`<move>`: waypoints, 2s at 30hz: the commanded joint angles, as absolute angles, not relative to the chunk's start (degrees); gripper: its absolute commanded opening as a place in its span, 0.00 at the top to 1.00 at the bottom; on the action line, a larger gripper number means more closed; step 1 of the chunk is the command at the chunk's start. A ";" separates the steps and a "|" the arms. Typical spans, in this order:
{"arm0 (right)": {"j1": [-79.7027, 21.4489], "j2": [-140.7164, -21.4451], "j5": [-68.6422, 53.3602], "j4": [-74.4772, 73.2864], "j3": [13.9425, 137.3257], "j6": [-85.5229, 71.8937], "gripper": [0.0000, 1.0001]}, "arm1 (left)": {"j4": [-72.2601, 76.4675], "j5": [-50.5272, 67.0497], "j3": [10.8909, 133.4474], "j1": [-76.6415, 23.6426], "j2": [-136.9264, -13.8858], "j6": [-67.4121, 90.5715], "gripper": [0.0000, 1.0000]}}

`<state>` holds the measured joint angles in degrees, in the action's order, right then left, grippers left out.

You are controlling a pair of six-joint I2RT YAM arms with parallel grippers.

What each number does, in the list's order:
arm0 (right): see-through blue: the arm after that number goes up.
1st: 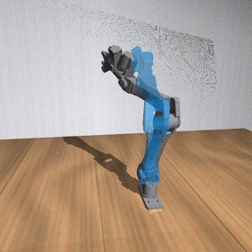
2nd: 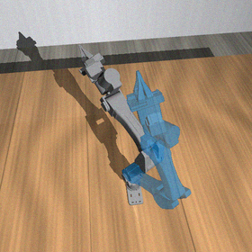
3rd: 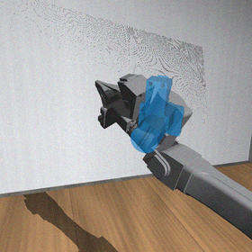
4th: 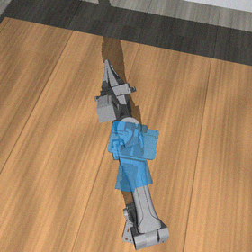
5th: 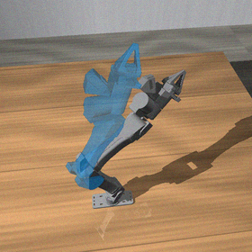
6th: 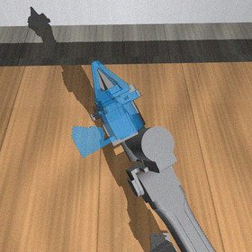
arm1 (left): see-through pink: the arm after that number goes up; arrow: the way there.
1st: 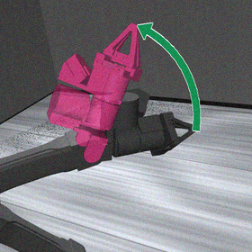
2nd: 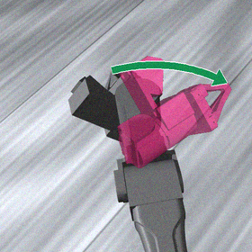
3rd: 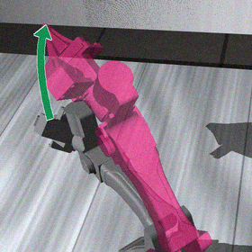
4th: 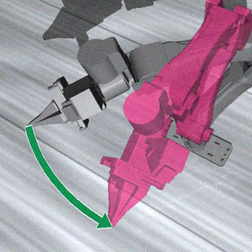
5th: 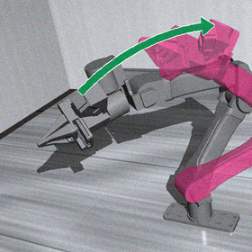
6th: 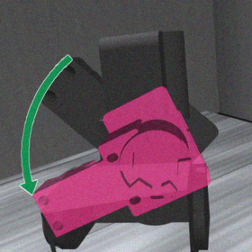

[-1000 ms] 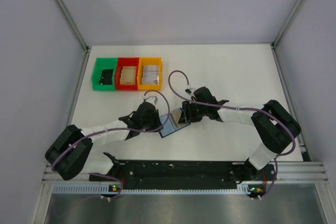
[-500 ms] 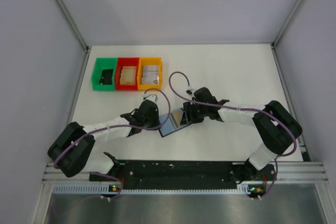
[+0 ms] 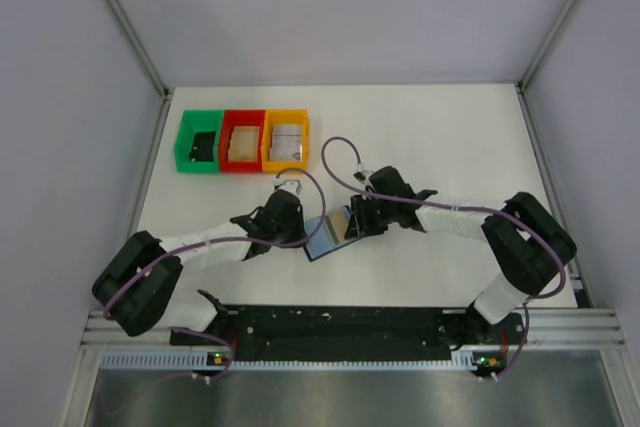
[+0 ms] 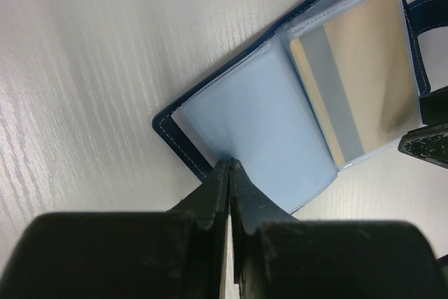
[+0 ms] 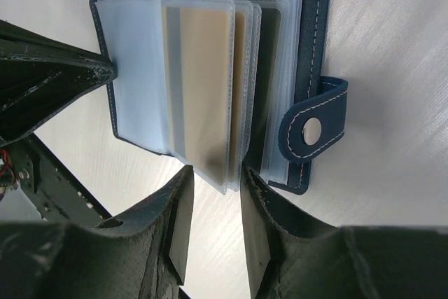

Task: Take the credit cards out of the card holder
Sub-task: Remove the credit card from the card holder.

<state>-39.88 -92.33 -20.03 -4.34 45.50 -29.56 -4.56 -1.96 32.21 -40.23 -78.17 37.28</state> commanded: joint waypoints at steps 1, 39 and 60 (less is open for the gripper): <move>-40.87 -88.69 -20.31 -3.51 47.90 -28.65 0.66 | -5.71 -0.26 32.69 -40.78 -78.93 36.30 0.96; -41.04 -88.77 -26.90 5.01 46.76 -29.09 0.97 | -3.69 3.16 32.43 -41.13 -77.43 37.35 0.96; -40.96 -90.26 -14.06 -7.82 49.31 -26.54 0.56 | -3.69 3.43 32.34 -41.13 -77.78 37.44 0.96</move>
<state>-40.07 -89.19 -14.46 -8.32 46.30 -27.05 -4.64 3.20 32.21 -40.93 -78.28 37.36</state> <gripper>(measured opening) 0.437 0.043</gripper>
